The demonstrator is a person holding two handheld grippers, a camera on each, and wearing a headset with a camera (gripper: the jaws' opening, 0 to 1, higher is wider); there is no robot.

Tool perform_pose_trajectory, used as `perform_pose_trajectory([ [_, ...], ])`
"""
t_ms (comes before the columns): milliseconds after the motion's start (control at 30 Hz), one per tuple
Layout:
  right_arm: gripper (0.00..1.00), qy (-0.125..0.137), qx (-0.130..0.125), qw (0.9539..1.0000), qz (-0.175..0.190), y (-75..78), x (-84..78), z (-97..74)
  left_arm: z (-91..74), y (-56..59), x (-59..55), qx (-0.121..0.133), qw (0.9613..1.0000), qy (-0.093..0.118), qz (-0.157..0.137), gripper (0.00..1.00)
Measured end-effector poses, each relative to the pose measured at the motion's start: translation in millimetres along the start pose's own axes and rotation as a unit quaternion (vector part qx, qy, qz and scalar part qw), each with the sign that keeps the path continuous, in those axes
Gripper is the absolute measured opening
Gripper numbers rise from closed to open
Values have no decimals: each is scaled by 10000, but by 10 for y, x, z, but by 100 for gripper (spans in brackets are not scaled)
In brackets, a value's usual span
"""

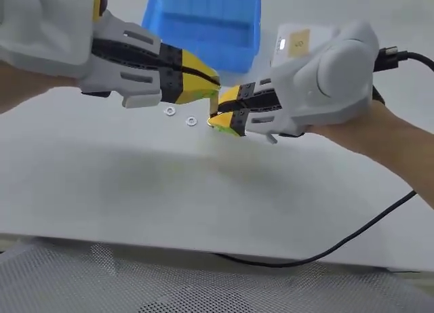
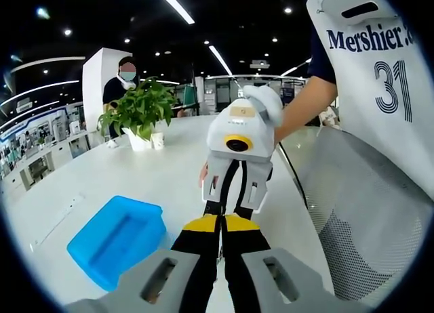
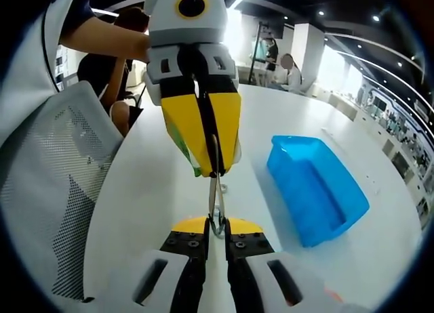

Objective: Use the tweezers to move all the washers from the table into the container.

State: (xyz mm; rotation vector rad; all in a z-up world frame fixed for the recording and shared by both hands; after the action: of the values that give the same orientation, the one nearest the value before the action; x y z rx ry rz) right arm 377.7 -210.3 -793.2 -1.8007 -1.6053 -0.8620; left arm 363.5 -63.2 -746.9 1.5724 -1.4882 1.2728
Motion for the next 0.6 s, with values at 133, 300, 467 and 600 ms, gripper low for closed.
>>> perform_pose_trajectory([
  [133, 10, 21, -29, 10000, -25, -9, 13, -8, -21, 6, 11, 13, 10000, 2, 3, 3],
  [300, 10, 76, -84, 9999, -29, -3, 54, -34, -56, 0, 51, 73, 10000, 30, 25, 3],
  [467, 10, 134, -182, 9997, -94, 19, 130, -71, -93, -29, 132, 108, 9998, 22, 140, 3],
  [600, 10, 179, -247, 9994, -167, 73, 210, -103, -125, -84, 201, 158, 9996, 40, 239, 3],
])
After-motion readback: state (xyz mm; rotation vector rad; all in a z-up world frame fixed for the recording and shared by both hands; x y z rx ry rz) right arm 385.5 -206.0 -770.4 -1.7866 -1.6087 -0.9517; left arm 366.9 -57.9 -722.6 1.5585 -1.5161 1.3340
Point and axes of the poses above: the centre of the closed fingertips' face, and the gripper's own axes: z roughly forward along the fingers, y roughly to its right, x roughly out of its top, the point moved 10 cm from there along -z, roughly backward along the fingers, and after that the axes turned 7 degrees about z, right-handed, at the moved point
